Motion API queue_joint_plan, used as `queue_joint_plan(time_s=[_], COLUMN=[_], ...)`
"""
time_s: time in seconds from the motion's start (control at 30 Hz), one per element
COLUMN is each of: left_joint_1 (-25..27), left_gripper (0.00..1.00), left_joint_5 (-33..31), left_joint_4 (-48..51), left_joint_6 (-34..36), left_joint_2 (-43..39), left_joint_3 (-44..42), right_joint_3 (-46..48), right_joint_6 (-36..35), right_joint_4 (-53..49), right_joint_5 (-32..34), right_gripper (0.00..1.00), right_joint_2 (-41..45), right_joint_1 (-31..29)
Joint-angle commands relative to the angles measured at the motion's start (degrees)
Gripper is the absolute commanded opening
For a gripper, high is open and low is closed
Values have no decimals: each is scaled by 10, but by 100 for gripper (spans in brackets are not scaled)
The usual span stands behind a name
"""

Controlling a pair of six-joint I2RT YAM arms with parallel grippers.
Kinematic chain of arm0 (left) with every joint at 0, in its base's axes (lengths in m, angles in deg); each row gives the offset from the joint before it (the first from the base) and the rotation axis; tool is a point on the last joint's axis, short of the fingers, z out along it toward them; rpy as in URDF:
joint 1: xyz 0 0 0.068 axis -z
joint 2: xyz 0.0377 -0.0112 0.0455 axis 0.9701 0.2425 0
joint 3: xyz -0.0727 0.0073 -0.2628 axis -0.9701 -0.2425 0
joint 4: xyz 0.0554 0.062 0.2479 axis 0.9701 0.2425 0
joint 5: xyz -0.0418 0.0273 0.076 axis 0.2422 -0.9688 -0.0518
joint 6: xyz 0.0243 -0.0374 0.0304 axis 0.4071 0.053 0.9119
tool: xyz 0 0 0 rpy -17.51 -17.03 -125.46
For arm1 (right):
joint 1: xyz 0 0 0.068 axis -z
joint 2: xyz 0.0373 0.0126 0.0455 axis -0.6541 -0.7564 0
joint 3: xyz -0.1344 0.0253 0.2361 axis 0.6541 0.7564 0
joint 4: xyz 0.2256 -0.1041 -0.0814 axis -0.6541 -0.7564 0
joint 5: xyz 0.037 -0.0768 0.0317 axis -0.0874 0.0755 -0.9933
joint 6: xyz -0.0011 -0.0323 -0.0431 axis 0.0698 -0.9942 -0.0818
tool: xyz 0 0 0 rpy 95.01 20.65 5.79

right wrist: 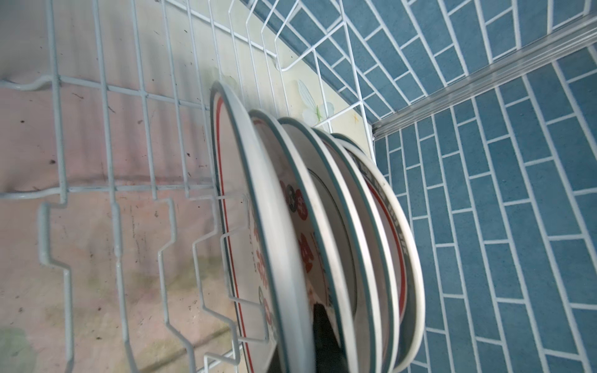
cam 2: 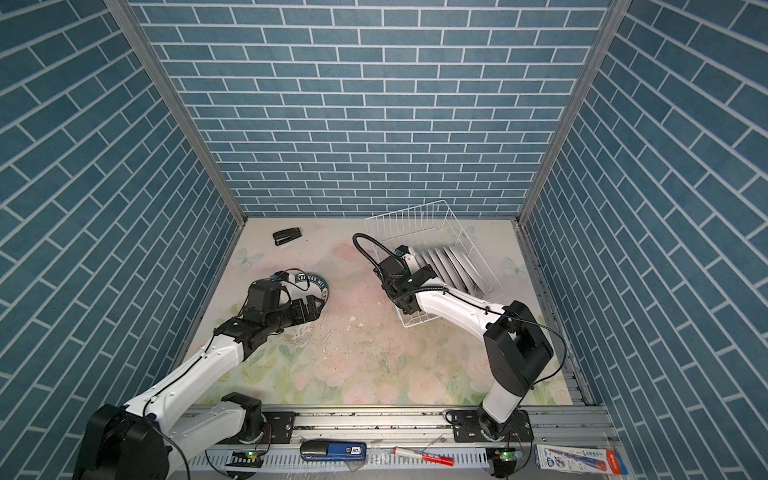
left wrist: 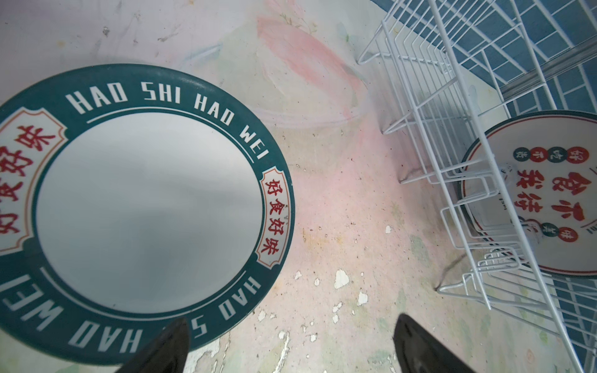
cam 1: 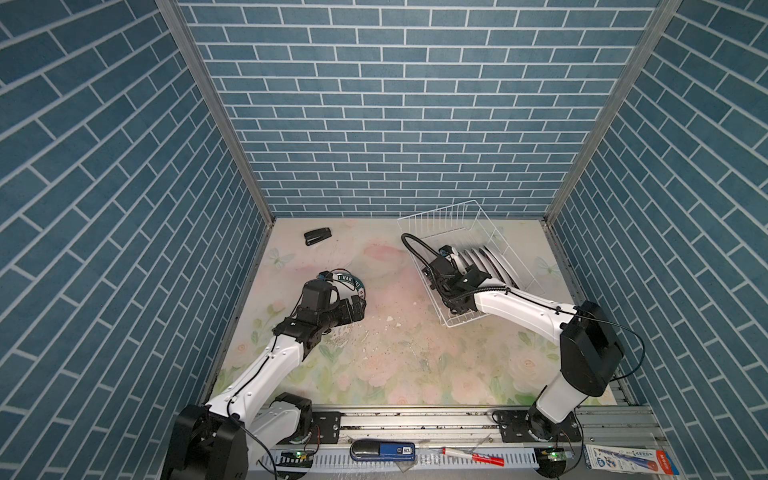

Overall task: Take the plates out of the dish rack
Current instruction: 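Lift the left gripper off the stack while the right gripper grips the nearest rack plate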

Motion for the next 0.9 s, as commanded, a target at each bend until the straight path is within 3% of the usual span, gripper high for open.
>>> queue_joint_plan(time_s=[0.0,0.6,0.87], left_joint_1=[7,20,20], left_gripper=[99,99,99], left_joint_5=[14,17,16], left_joint_4=[-4,-10,-15], left_joint_6=[9,7,7], left_joint_2=[0,3,2], left_joint_3=[13,26,26], right_joint_3=[12,4,-12], right_joint_6=[-19,-79,-77], right_joint_4=[41,115,129], right_joint_5=[-1,53,15], right_gripper=[0,0,0], right_joint_2=[31,83,118], right_joint_1=[-15,-42,-64])
